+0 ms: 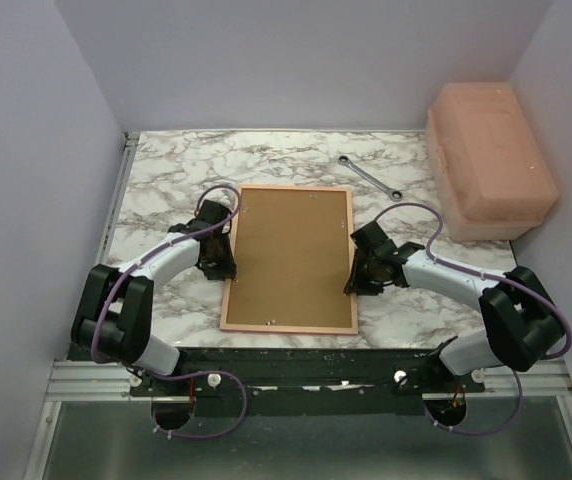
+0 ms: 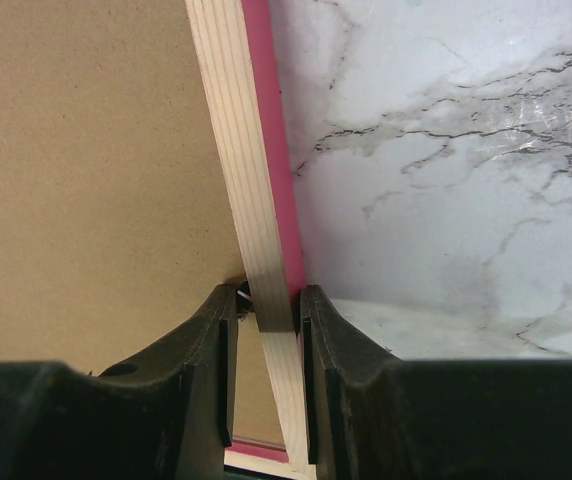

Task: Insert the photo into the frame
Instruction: Install the photo frame at the center of the board.

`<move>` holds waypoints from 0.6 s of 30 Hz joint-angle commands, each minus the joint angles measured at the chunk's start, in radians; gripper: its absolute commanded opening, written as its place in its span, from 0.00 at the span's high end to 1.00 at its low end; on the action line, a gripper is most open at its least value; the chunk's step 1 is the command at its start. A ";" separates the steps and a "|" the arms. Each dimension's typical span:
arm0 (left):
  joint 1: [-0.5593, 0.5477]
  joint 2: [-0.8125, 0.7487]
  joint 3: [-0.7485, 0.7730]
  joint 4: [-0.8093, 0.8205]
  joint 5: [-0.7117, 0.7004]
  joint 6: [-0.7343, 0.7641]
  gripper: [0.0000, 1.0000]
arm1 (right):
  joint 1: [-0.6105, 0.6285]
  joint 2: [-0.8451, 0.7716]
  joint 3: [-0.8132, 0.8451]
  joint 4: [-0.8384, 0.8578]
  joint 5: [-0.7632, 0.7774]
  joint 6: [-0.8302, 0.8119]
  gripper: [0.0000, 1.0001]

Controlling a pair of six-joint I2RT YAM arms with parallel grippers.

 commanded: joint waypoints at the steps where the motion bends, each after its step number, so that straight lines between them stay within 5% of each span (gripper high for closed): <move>1: 0.010 -0.030 -0.035 0.049 0.075 -0.022 1.00 | 0.008 0.060 -0.047 -0.044 0.054 -0.037 0.97; 6: 0.012 -0.051 -0.042 0.054 0.110 -0.025 1.00 | 0.007 0.058 -0.030 -0.046 0.037 -0.039 0.97; 11: 0.012 -0.077 -0.047 0.032 0.110 -0.025 0.58 | 0.008 0.070 -0.003 -0.038 0.006 -0.040 0.92; 17: 0.013 -0.121 -0.056 0.011 0.086 -0.025 0.40 | 0.007 0.076 0.042 -0.050 0.011 -0.044 0.83; 18: 0.015 -0.127 -0.053 0.009 0.084 -0.023 0.38 | 0.006 0.076 0.054 -0.056 0.014 -0.050 0.75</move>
